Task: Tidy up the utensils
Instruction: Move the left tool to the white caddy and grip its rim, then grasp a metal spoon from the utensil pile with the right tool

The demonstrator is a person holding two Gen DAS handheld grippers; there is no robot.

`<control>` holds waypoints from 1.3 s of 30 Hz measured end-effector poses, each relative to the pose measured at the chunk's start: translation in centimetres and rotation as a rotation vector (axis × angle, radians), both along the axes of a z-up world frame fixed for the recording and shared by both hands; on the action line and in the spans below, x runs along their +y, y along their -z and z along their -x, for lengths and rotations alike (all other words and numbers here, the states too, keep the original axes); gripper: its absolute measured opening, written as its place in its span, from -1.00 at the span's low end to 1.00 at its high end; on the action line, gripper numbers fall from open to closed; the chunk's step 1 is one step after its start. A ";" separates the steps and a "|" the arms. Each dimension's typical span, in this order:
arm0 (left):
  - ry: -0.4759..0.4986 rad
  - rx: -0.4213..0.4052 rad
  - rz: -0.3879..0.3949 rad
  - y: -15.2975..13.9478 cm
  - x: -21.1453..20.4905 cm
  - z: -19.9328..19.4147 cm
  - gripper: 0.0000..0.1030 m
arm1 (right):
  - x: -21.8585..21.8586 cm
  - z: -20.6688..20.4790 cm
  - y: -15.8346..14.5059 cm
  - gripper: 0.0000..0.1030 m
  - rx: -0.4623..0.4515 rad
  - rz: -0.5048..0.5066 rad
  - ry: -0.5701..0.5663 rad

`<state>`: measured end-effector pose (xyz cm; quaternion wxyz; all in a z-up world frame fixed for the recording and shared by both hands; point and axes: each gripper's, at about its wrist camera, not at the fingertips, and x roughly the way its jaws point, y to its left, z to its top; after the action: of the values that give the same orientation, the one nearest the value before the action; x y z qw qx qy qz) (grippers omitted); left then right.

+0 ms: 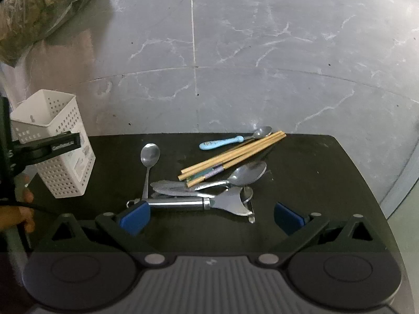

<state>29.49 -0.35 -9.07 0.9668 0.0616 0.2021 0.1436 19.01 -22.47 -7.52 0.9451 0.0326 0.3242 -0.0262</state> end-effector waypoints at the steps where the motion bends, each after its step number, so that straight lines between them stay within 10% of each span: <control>1: 0.019 -0.001 -0.005 0.1 0.2 0.0 0.79 | 0.0 -0.3 0.1 0.99 0.002 -0.002 -0.004; 23: 0.852 -0.008 0.024 0.7 5.6 4.2 0.55 | -7.5 -7.2 3.5 0.81 -0.070 -0.231 0.079; 39: 0.910 -0.003 0.015 0.7 4.1 5.1 0.56 | -10.1 -11.5 5.8 0.44 0.007 -0.205 -0.018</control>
<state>24.37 3.76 -9.80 0.9323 0.1367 0.1541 -0.2974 30.51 -32.57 -13.30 0.9358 0.1262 0.3288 0.0154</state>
